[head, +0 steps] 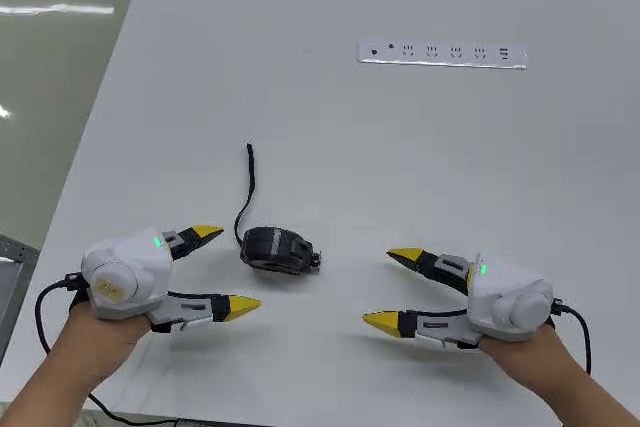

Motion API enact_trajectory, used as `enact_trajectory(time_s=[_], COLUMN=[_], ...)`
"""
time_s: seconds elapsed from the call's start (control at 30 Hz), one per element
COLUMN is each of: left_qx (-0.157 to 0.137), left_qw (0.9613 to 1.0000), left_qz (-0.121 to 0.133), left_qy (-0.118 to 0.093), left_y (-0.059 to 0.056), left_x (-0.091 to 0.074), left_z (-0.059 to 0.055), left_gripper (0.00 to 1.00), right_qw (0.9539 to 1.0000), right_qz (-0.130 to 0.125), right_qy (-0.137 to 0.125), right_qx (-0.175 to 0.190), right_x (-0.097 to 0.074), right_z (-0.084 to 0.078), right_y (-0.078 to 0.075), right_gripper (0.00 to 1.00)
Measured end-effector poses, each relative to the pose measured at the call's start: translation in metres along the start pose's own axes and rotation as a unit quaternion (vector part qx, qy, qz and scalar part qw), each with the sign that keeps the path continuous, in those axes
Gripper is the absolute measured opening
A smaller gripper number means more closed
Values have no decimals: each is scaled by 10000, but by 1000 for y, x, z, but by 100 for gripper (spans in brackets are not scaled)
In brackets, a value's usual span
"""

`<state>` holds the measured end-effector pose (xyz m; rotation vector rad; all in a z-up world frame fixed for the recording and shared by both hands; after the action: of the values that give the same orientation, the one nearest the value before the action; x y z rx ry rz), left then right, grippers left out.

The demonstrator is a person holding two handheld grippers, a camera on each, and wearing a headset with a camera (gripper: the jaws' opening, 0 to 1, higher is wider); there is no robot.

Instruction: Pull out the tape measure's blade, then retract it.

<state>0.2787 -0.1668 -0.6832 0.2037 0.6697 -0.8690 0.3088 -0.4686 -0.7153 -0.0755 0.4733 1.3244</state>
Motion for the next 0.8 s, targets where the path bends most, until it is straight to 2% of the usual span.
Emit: enact_trajectory(time_s=[0.47,0.8], left_qx=[119,200], left_qw=[9998,9993], left_qz=[-158,-319], left_qy=[49,53], left_y=[6,17], left_x=[12,19], left_z=[3,6], left_gripper=[69,68], right_qw=[9999,9997], right_qz=[118,183], right_qy=[-4,-22], right_qx=[70,131], right_x=[10,18], right_z=[0,-1], right_y=[-9,-15], right_gripper=[58,57])
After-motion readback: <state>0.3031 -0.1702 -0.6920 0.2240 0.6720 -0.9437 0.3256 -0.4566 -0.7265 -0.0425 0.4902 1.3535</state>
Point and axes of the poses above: the centre of the closed fingertips' face, and the gripper's own axes: x roughly forward along the fingers, y roughly to its left, z roughly out of its top, the point moved 9 cm from there along -x, roughly backward along the fingers
